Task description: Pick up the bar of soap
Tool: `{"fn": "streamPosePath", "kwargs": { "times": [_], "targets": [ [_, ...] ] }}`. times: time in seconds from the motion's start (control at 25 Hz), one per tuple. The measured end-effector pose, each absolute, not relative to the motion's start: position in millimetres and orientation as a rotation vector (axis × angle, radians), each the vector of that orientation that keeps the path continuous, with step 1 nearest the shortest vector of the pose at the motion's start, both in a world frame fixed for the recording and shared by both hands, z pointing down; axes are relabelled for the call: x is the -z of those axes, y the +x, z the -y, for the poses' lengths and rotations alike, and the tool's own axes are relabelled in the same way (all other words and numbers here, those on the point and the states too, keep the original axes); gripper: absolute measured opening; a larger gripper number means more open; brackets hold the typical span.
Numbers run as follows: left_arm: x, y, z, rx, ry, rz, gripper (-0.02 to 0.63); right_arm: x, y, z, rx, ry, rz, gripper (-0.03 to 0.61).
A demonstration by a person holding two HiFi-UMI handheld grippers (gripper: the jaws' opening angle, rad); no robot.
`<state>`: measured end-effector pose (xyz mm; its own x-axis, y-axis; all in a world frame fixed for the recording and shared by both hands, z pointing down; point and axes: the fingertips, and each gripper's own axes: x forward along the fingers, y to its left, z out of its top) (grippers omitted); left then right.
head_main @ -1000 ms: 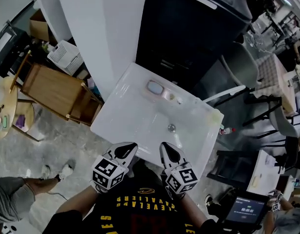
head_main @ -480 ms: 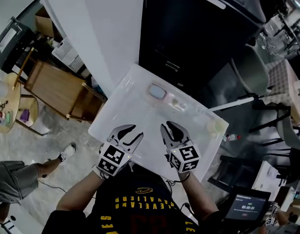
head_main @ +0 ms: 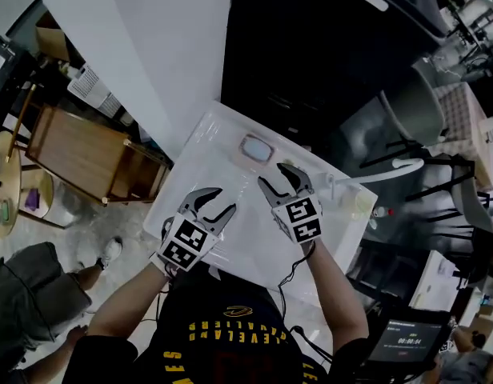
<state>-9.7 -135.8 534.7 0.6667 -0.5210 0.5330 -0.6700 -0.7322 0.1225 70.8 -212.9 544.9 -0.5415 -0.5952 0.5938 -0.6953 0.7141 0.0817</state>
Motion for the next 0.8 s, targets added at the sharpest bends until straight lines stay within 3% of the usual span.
{"fn": "streamPosePath", "kwargs": {
  "times": [0.4, 0.8],
  "targets": [
    [-560.9, 1.0, 163.7, -0.742, 2.601, 0.822, 0.193, -620.3, 66.5, 272.6, 0.002, 0.706, 1.991, 0.256],
    [-571.0, -2.6, 173.1, -0.714, 2.576, 0.792, 0.193, -668.3, 65.1, 293.7, -0.086, 0.523, 1.885, 0.258]
  ]
}}
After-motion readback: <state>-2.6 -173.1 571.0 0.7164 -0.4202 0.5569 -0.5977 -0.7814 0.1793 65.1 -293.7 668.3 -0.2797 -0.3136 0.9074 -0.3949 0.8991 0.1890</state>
